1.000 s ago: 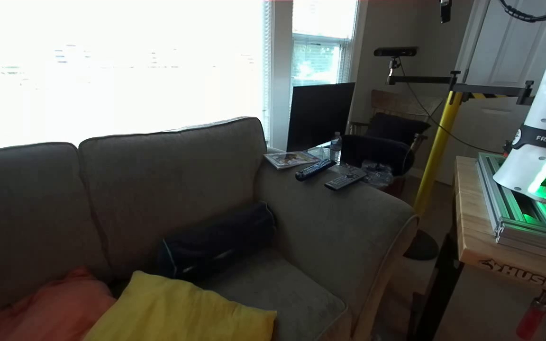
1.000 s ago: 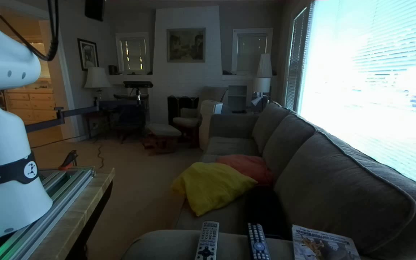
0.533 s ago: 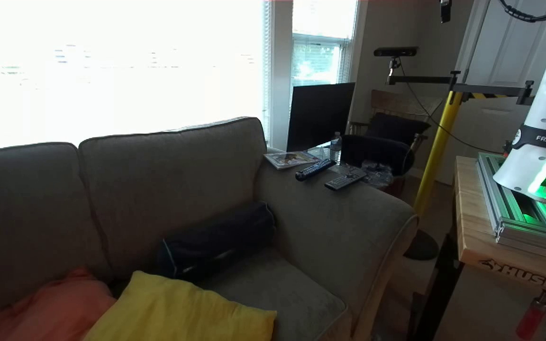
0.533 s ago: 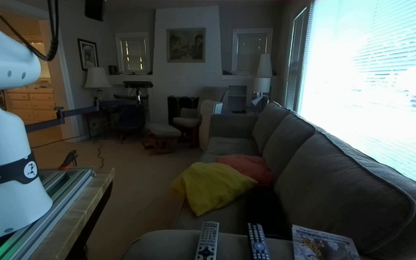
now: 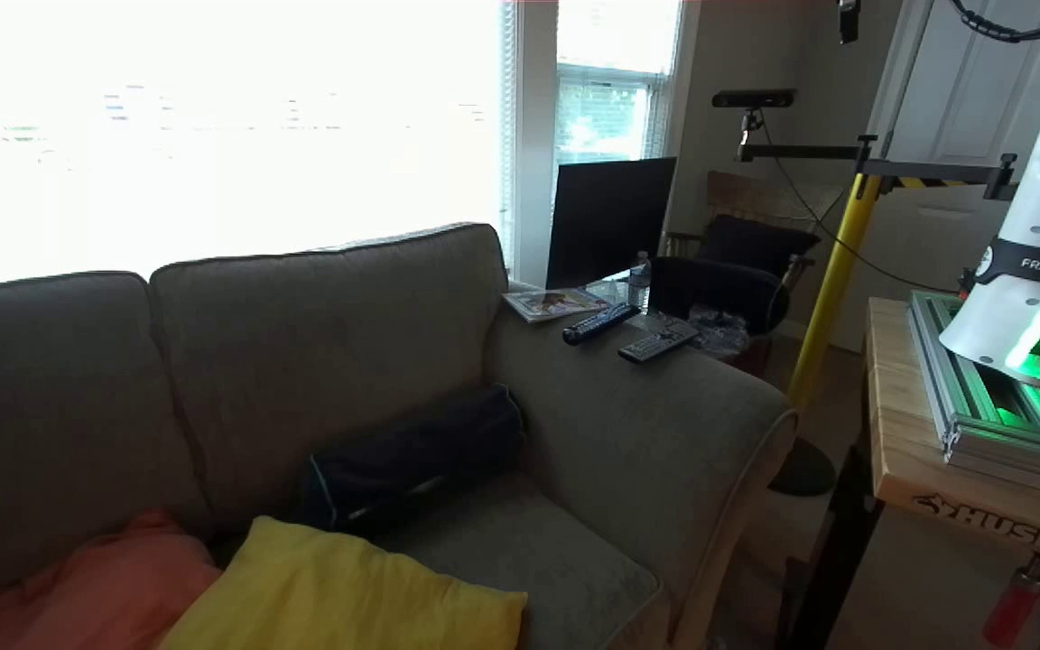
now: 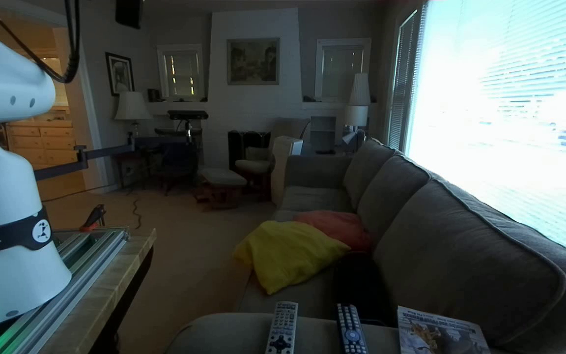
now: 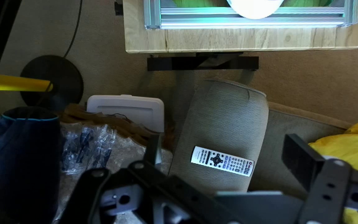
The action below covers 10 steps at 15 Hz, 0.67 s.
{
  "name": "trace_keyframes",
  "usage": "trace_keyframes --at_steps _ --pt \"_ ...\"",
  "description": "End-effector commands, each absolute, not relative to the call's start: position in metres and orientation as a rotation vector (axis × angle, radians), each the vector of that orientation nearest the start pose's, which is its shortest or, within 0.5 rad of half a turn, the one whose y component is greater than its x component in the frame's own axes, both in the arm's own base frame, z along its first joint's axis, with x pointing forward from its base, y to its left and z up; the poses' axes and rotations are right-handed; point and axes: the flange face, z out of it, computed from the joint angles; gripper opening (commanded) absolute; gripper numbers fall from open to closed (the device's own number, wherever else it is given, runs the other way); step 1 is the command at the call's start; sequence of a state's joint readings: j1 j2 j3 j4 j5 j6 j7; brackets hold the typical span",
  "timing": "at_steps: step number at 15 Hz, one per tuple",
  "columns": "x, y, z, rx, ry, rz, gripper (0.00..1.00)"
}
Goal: Put the remote on the small side table
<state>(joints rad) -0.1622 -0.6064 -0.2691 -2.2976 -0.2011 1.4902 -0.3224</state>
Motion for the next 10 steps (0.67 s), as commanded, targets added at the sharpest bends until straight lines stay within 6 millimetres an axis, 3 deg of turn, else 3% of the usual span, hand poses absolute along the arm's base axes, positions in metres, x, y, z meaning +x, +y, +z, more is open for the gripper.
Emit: trace_keyframes --at_steps 1,4,10 --pt "0.302 -0.182 0.544 -3.094 0.062 0.342 1.0" --pt "0.307 -0.181 0.539 -3.083 0.092 0.375 1.0" --pt "0.347 -0.17 0.505 -2.978 0.469 0.548 1.0"
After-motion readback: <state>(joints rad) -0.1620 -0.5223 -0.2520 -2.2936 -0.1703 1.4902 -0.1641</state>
